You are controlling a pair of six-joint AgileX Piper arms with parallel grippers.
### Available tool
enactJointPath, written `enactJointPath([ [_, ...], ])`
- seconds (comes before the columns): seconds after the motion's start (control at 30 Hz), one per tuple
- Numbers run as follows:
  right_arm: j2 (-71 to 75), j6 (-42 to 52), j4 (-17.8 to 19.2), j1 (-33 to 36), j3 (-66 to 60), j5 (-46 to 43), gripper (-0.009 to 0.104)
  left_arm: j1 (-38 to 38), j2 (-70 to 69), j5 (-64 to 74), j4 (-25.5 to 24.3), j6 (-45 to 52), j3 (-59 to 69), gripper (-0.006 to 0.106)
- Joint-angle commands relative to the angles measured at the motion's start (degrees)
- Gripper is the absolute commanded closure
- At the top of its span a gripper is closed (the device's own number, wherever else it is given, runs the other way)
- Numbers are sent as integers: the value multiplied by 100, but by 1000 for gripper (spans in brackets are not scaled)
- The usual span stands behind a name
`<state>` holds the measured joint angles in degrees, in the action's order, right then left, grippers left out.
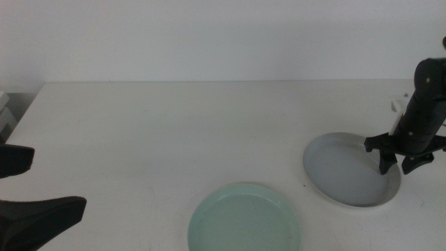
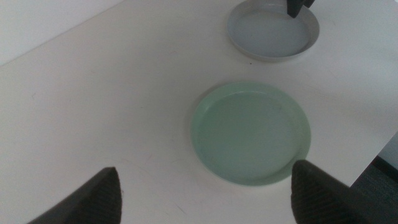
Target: Stack the three bowls on top of each other.
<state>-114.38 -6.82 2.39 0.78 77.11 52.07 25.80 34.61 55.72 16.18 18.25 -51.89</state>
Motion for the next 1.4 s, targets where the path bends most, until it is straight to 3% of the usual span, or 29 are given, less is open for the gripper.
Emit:
enactJointPath([
  [0.0,178,58,112,-49,177,-92,64,-13,32,-398,100,-79,-186,-5],
  [0.07,120,58,117,-49,177,-84,73,-13,32,-398,100,-79,-186,-5],
  [0.13,139,50,145,-49,177,-88,96,-13,32,-405,100,-79,-186,-5],
  [0.4,897,88,-96,-49,161,153,96,-13,32,-405,100,-79,-186,-5],
  [0.5,1466,415,-594,-49,-1,126,96,-13,32,-405,100,-79,-186,-5],
  [0.7,2372,1265,-1990,206,-470,136,96,-13,32,-405,100,-79,-186,-5],
  [0.8,2521,1412,-2316,532,-678,168,96,-13,32,-405,100,-79,-186,-5],
  [1.07,2467,1420,-2326,1615,-1141,-98,96,-13,32,-405,100,-79,-186,-5],
  [1.37,2147,1401,-2357,2283,-1222,-351,96,-13,32,-405,100,-79,-186,-5],
])
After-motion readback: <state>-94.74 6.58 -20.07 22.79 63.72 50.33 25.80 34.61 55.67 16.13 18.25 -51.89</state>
